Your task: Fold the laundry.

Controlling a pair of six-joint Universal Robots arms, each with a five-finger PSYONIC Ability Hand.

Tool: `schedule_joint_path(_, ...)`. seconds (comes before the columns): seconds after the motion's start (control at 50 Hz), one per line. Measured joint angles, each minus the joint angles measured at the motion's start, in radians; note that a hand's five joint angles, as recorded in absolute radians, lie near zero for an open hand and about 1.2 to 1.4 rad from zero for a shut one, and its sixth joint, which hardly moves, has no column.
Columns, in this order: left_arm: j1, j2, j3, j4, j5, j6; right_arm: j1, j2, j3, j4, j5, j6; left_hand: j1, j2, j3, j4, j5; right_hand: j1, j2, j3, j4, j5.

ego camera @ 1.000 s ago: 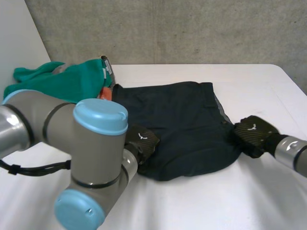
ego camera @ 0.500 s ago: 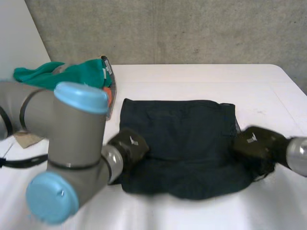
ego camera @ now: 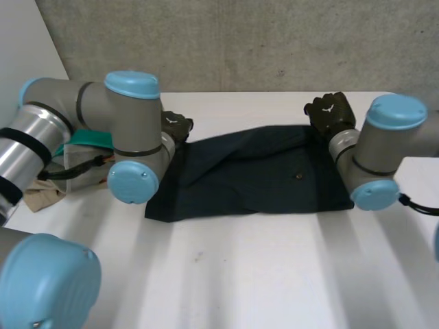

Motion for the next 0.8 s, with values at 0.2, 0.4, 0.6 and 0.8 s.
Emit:
schedule_joint_path(0.2, -0.025, -0.034, 0.126, -0.002, -0.018, -0.008, 0.031, 0.104, -0.093, -0.038, 0.096, 0.020, -0.550, -0.592, -0.593, -0.600, -0.575, -0.727, -0.774, -0.796, -0.804, -0.816)
schedule_joint_path(0.4, -0.026, 0.103, -0.046, 0.036, 0.012, 0.022, 0.008, -0.042, 0.032, -0.022, 0.096, 0.115, -0.550, -0.592, -0.593, -0.600, -0.575, -0.727, -0.774, -0.796, -0.804, -0.816)
schedule_joint_path(0.6, -0.072, -0.014, -0.064, 0.165, 0.143, 0.166, -0.009, -0.150, 0.220, -0.001, 0.035, 0.097, -0.550, -0.592, -0.593, -0.600, -0.575, -0.727, -0.774, -0.796, -0.804, -0.816)
schedule_joint_path(0.8, -0.024, -0.261, 0.292, 0.153, 0.100, 0.366, -0.031, -0.176, 0.272, 0.012, 0.033, 0.069, -0.550, -0.592, -0.593, -0.600, -0.575, -0.727, -0.774, -0.796, -0.804, -0.816)
